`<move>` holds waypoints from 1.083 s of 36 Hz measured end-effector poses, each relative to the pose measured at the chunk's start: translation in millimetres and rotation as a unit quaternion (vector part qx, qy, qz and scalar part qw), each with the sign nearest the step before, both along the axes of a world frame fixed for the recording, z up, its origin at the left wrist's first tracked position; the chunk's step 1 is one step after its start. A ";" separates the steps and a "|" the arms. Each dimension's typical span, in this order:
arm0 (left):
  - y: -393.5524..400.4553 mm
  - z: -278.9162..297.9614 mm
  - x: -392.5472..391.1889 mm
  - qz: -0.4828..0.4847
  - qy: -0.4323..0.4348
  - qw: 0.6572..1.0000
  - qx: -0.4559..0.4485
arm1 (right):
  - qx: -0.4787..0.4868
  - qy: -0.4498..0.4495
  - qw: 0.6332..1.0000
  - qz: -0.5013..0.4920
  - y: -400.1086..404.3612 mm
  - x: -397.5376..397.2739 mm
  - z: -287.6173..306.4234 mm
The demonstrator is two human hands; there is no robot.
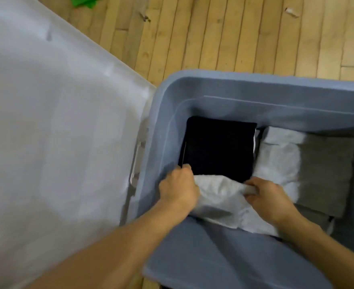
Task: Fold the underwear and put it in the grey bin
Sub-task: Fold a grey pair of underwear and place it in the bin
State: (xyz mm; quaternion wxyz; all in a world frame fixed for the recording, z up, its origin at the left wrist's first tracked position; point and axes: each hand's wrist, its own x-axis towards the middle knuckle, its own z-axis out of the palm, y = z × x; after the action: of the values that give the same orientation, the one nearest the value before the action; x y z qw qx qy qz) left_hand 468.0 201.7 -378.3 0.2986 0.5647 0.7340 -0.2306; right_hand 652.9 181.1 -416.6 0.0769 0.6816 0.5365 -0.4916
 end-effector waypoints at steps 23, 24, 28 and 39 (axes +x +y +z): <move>26.0 -43.3 -7.4 -0.162 -0.140 0.970 0.119 | 0.255 0.072 0.950 0.165 49.7 -34.6 -6.7; 24.6 -24.4 -12.5 -0.168 -0.141 0.962 0.161 | 0.273 0.074 0.947 0.154 53.3 -38.2 16.7; 26.6 126.0 -70.0 -0.100 -0.113 0.940 0.304 | 0.352 0.118 0.918 0.138 93.7 -81.1 170.7; -43.8 341.4 -340.7 0.179 0.056 0.895 0.406 | 0.421 0.268 0.817 0.289 133.9 -332.7 403.5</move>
State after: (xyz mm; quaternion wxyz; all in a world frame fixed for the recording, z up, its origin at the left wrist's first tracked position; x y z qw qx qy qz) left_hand 127.3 157.9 -36.9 0.0383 0.4824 0.8677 0.1131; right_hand 320.3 315.0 -13.1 -0.2258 0.3026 0.8629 -0.3360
